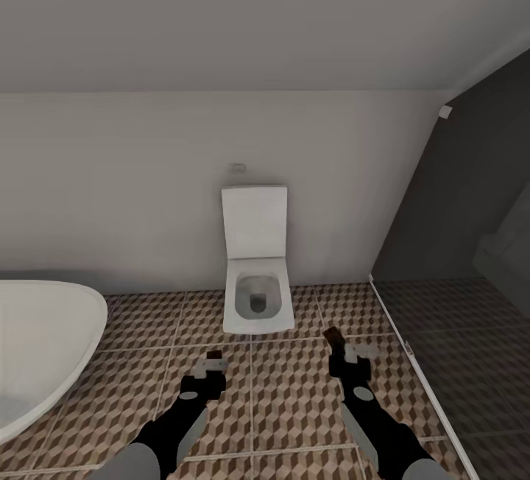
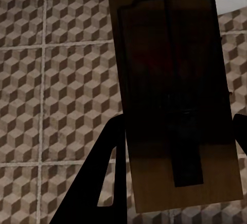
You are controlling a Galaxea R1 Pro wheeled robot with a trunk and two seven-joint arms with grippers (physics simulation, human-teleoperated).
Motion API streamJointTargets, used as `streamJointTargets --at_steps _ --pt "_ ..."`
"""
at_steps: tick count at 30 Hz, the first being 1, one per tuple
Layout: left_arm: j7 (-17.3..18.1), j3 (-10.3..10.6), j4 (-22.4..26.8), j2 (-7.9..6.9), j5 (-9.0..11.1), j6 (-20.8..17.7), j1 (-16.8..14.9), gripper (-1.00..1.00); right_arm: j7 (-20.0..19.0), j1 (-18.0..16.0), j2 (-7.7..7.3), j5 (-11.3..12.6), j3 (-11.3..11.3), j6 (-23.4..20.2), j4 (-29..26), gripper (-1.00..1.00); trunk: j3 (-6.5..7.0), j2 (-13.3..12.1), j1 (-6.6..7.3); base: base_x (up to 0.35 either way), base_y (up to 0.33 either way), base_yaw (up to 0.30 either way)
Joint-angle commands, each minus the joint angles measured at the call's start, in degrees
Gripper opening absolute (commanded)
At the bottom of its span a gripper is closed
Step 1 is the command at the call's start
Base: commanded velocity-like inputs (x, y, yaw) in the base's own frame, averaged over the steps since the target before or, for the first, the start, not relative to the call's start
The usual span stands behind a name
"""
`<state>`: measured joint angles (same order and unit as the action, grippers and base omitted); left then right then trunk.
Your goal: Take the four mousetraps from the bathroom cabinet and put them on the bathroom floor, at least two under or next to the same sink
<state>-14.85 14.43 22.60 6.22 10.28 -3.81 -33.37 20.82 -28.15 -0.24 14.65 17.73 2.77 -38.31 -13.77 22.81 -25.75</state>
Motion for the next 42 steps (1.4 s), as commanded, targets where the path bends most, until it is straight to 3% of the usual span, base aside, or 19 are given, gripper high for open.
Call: streamJointTargets --at_steps 1,20,42 --pt "-0.5 0.6 0.2 0.0 0.4 -0.3 0.0 -1.0 0.4 -0.1 -0.08 0.1 1.8 1.2 0.0 -1.0 -0.11 0.1 -0.03 0.0 0.0 0.0" --pt "-0.5 0.7 0.1 0.63 0.4 -0.4 0.0 -1.0 0.4 -0.1 -0.11 -0.1 2.0 1.5 0.0 -1.0 -0.11 0.1 -0.03 0.0 0.0 0.0" --pt "-0.6 0.6 0.2 0.52 0.4 -0.3 0.0 -1.0 0.5 -0.1 -0.36 -0.1 1.9 0.7 0.1 -1.0 -4.06 8.9 -4.86 0.0 0.0 0.0"
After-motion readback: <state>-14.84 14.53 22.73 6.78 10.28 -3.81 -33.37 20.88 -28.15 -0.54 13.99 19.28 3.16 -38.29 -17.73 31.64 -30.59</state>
